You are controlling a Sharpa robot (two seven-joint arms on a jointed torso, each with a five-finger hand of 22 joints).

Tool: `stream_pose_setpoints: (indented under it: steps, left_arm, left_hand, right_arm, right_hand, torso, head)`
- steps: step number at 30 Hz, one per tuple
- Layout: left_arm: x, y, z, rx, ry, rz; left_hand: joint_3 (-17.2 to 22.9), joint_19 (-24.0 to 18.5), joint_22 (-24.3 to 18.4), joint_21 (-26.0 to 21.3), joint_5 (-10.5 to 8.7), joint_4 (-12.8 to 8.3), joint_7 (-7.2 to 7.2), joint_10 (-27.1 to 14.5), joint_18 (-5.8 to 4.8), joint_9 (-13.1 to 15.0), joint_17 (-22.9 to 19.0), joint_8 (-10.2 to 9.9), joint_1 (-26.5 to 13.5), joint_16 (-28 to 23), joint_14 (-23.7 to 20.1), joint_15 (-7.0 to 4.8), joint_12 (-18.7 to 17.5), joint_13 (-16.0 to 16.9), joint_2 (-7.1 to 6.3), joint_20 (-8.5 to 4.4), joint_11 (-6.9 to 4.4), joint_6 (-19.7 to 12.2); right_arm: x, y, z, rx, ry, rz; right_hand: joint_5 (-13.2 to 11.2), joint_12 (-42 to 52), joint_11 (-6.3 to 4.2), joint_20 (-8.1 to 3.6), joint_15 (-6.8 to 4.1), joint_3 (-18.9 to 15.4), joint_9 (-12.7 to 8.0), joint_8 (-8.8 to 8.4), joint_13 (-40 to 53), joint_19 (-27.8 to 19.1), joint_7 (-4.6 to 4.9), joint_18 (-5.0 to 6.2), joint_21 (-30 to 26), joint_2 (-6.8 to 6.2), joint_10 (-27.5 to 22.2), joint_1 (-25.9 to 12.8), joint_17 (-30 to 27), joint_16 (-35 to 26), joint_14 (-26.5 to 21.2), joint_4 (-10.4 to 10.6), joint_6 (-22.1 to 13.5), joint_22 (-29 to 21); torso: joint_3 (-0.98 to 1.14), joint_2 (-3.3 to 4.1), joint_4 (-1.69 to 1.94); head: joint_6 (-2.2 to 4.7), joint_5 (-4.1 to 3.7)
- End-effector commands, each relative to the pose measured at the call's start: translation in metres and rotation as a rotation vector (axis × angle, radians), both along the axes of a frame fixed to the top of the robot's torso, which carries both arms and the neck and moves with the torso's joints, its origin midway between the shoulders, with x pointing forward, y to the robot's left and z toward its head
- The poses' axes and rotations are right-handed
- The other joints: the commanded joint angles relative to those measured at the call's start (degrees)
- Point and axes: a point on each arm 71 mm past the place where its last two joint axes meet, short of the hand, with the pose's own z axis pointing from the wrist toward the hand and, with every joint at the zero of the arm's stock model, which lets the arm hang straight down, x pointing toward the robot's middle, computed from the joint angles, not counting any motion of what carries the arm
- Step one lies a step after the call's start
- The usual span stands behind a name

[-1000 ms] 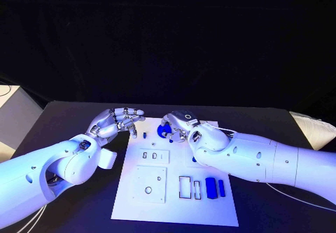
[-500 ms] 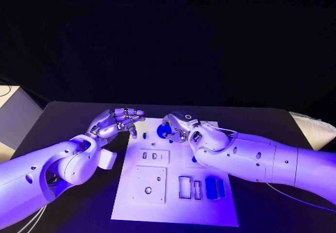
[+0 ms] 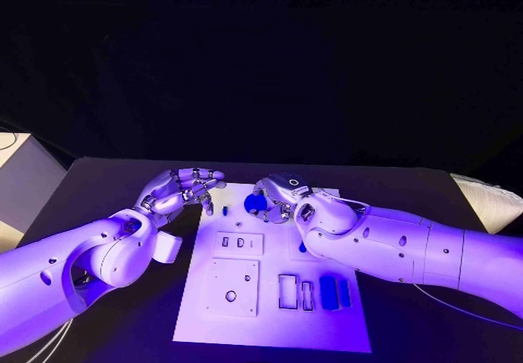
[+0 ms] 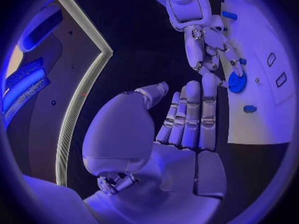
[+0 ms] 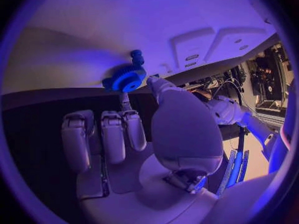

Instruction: Assemble the parts on the task board

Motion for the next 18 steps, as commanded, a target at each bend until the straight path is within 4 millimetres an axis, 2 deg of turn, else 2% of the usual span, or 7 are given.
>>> stream_pose_setpoints:
  steps: [1,6,11,17,18]
  left_arm:
    - [-0.0004,-0.0017,0.0006,-0.012,0.001,-0.013]
    - [-0.0005,-0.0018,0.0006,-0.012,0.002,-0.014]
    - [-0.0004,-0.002,0.0005,-0.012,0.002,-0.014]
    - [-0.0003,-0.0022,0.0004,-0.012,0.003,-0.015]
    - [-0.0003,-0.0022,0.0004,-0.013,0.003,-0.015]
  left_hand:
    - [0.03,-0.39,0.08,0.39,0.02,0.21,1.28,-0.25,0.89,0.06,-0.06,0.36,-0.34,0.39,-0.24,0.08,0.19,0.06,-0.03,0.08,0.03,-0.54]
    - [0.03,-0.42,0.08,0.41,0.02,0.27,1.28,-0.29,0.9,0.07,-0.07,0.38,-0.38,0.4,-0.25,0.09,0.23,0.07,0.0,0.09,0.03,-0.57]
    - [0.03,-0.44,0.08,0.42,0.02,0.32,1.28,-0.32,0.9,0.07,-0.08,0.38,-0.42,0.4,-0.26,0.09,0.26,0.08,0.04,0.1,0.03,-0.58]
    - [0.04,-0.49,0.08,0.43,0.03,0.47,1.29,-0.37,0.9,0.09,-0.1,0.4,-0.52,0.4,-0.31,0.11,0.32,0.1,0.14,0.12,0.04,-0.6]
    - [0.04,-0.49,0.08,0.43,0.03,0.47,1.29,-0.37,0.9,0.09,-0.1,0.4,-0.52,0.4,-0.31,0.11,0.32,0.1,0.14,0.12,0.04,-0.6]
  right_arm:
    - [-0.001,0.0015,-0.0029,-0.014,0.022,0.016]
    - [0.0001,0.0007,-0.0034,-0.019,0.021,0.01]
    - [0.0007,0.0001,-0.0034,-0.021,0.018,0.007]
    - [0.0015,0.0002,-0.0037,-0.026,0.016,0.004]
    - [0.0017,0.0003,-0.0038,-0.027,0.016,0.003]
  right_hand:
    - [-0.42,0.0,0.41,0.44,0.33,-0.11,0.02,-0.04,10.92,6.04,-0.15,-0.35,0.15,0.36,0.86,0.5,15.09,0.23,5.98,-0.24,-0.07,14.99]
    - [-0.66,0.05,0.35,0.4,0.28,1.31,-0.19,0.05,10.96,6.09,-0.17,-0.38,0.25,0.53,0.87,4.59,15.09,0.23,5.98,-1.51,0.15,15.08]
    - [-0.63,0.11,0.36,0.38,0.27,3.42,-0.37,0.11,10.99,6.1,-0.13,-0.38,0.26,0.96,0.93,6.88,15.09,0.23,5.98,-2.42,0.43,15.09]
    - [0.21,0.19,0.42,0.39,0.3,7.33,-0.72,0.01,11.05,6.1,0.01,-0.38,0.26,1.55,1.02,8.92,15.09,0.23,5.98,-3.96,0.71,15.09]
    - [-0.11,0.26,0.42,0.39,0.3,8.85,-0.83,0.02,11.1,6.1,0.03,-0.38,0.26,1.62,1.09,9.6,15.09,0.23,5.98,-4.83,0.9,15.09]
  torso:
    - [0.01,-0.01,-0.03]
    - [0.01,0.01,-0.04]
    - [0.02,-0.01,0.0]
    - [0.03,0.02,-0.01]
    - [0.03,0.02,-0.01]
  head:
    - [-0.06,0.02]
    - [-0.03,0.0]
    - [-0.11,-0.03]
    - [-0.12,-0.07]
    - [-0.12,-0.07]
